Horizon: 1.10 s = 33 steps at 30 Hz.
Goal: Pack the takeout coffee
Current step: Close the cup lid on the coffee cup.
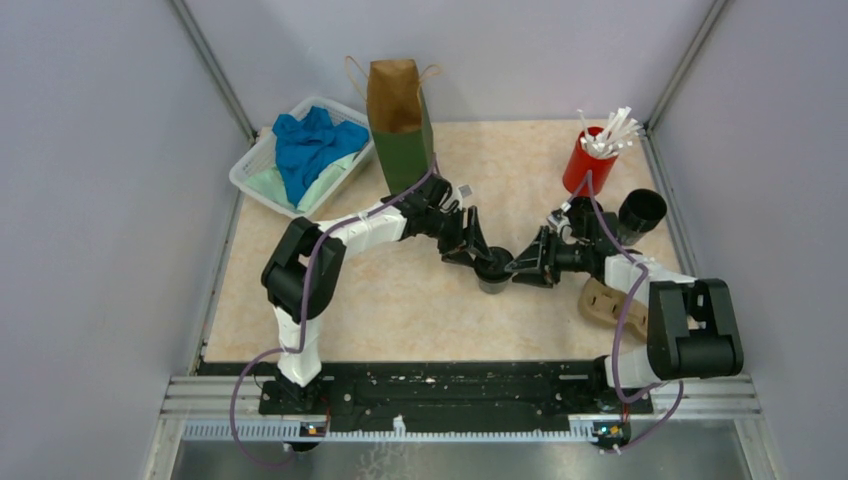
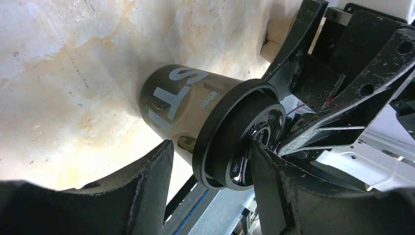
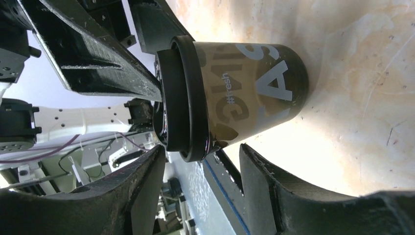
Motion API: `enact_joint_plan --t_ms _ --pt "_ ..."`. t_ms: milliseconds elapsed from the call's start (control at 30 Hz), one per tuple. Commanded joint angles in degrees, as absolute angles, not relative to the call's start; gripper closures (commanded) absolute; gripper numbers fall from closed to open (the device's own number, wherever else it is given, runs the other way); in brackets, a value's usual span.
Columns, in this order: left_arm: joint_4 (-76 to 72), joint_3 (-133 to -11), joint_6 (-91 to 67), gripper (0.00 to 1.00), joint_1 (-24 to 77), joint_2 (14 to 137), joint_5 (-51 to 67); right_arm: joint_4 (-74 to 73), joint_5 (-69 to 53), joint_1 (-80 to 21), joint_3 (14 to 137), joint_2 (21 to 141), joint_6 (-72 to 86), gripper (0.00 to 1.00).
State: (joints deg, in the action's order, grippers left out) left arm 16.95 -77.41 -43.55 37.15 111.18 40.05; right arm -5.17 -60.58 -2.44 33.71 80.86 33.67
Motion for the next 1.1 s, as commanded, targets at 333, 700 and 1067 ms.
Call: enact_joint_plan --t_ms 333,700,1067 --pt "6.22 -71.61 -46.58 0.22 35.86 106.47 43.44 6.83 -63.76 -2.02 30.94 82.75 39.47 0.40" --pt "-0.94 -66.02 -50.84 0.19 33.27 104.17 45.47 10.70 -63.46 -1.95 29.19 84.06 41.09 0.43" --pt "-2.97 -65.17 -51.60 0.27 33.63 106.09 45.58 13.87 -63.76 -1.96 27.48 84.45 42.65 0.43"
